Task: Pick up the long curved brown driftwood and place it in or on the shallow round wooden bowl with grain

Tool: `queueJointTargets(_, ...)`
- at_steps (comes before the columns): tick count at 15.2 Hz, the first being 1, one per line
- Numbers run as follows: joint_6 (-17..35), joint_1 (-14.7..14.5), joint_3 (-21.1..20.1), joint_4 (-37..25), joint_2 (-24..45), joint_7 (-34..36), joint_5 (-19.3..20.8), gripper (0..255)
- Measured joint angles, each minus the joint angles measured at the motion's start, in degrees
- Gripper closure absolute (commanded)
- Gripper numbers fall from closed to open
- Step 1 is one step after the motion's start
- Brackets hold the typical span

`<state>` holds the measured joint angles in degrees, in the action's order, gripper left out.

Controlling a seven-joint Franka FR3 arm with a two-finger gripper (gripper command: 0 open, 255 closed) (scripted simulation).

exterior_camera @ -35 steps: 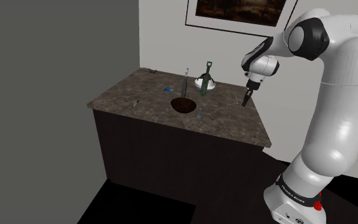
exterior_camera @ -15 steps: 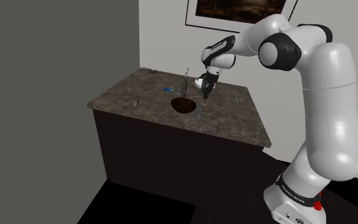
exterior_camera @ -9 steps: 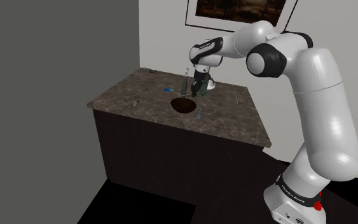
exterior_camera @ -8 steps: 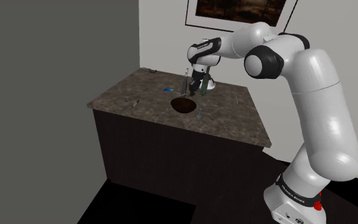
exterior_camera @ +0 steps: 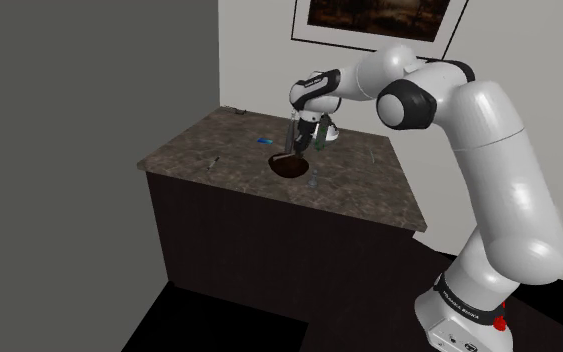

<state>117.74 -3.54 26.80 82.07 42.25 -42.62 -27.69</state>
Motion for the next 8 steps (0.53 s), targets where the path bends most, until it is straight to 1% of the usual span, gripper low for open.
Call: queueJointTargets(8,3.6,0.6,-1.1,0.6,3.2,-1.1,-1.5,255)
